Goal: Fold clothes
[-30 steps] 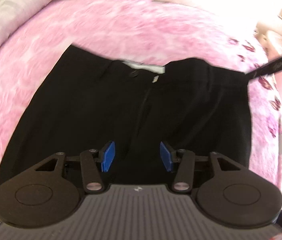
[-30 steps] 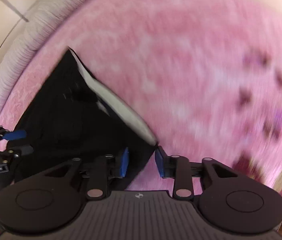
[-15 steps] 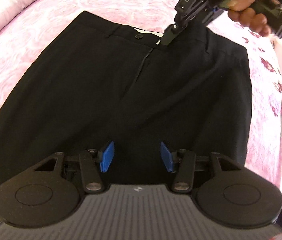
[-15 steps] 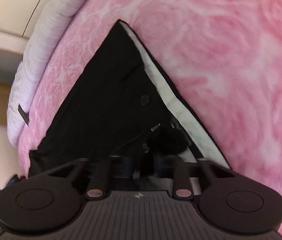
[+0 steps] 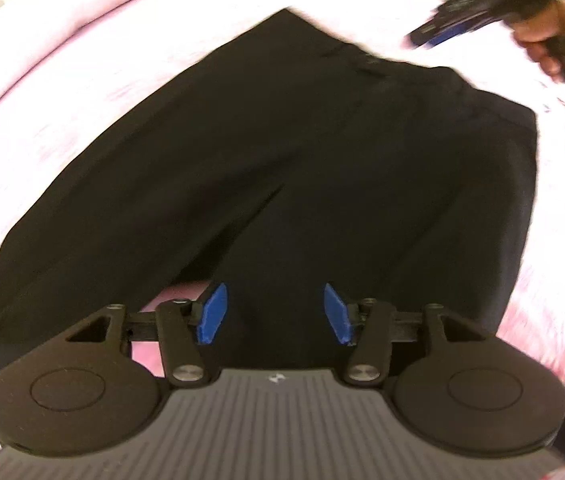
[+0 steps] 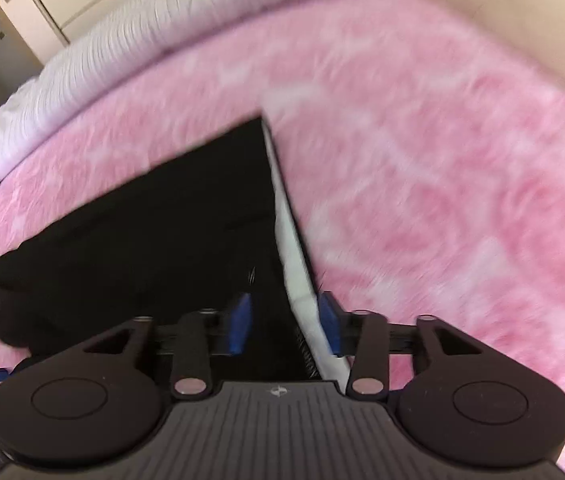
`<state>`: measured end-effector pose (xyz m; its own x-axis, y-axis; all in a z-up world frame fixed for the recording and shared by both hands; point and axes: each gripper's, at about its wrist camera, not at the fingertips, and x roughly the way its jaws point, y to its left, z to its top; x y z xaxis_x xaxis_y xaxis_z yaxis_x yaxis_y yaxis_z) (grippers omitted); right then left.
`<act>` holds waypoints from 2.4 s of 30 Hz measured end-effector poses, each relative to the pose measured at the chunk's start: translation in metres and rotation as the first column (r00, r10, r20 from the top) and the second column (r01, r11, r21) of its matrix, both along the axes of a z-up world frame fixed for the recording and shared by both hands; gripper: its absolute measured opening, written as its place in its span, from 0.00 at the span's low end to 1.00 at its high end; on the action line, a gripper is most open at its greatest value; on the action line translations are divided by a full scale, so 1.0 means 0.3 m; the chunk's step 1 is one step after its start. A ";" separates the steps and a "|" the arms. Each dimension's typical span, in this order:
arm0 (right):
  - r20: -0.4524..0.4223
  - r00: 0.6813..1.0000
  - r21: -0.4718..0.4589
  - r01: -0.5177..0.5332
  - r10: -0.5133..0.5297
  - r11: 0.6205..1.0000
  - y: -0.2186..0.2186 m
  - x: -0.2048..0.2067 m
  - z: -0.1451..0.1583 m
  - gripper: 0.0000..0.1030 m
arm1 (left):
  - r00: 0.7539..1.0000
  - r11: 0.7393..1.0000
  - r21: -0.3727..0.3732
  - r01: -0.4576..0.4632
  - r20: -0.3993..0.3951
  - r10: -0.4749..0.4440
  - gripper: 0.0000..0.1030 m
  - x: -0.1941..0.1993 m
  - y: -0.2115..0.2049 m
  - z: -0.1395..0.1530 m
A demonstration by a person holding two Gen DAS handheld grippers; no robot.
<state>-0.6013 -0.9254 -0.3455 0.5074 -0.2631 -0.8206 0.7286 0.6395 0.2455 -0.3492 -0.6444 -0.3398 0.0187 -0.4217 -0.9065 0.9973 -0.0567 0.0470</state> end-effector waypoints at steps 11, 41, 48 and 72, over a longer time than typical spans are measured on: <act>0.078 0.922 0.009 -0.382 0.380 0.924 0.316 0.403 0.029 0.44 | 0.951 0.951 -0.022 -0.307 -0.029 0.307 0.49 0.413 0.247 0.008; -0.392 0.819 -0.165 -0.511 0.420 0.843 0.402 1.120 -0.071 0.44 | 0.874 0.984 0.130 0.126 0.455 -0.172 0.43 1.782 0.429 -0.164; -0.518 0.718 -0.181 -0.623 0.465 0.761 0.230 1.107 -0.071 0.44 | 0.876 0.957 0.226 0.185 0.403 -0.264 0.32 1.807 0.357 -0.231; -0.615 0.433 -0.065 -0.861 0.660 0.504 -0.048 1.082 -0.226 0.55 | 0.857 0.964 0.251 -0.092 0.512 -0.052 0.00 1.741 0.474 -0.098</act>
<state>-0.2766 -0.9397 -0.4135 0.2271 -0.2556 -0.9397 -0.1700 0.9397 -0.2967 0.1731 -0.5023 -0.3692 0.5137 -0.1701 -0.8409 0.8365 -0.1184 0.5350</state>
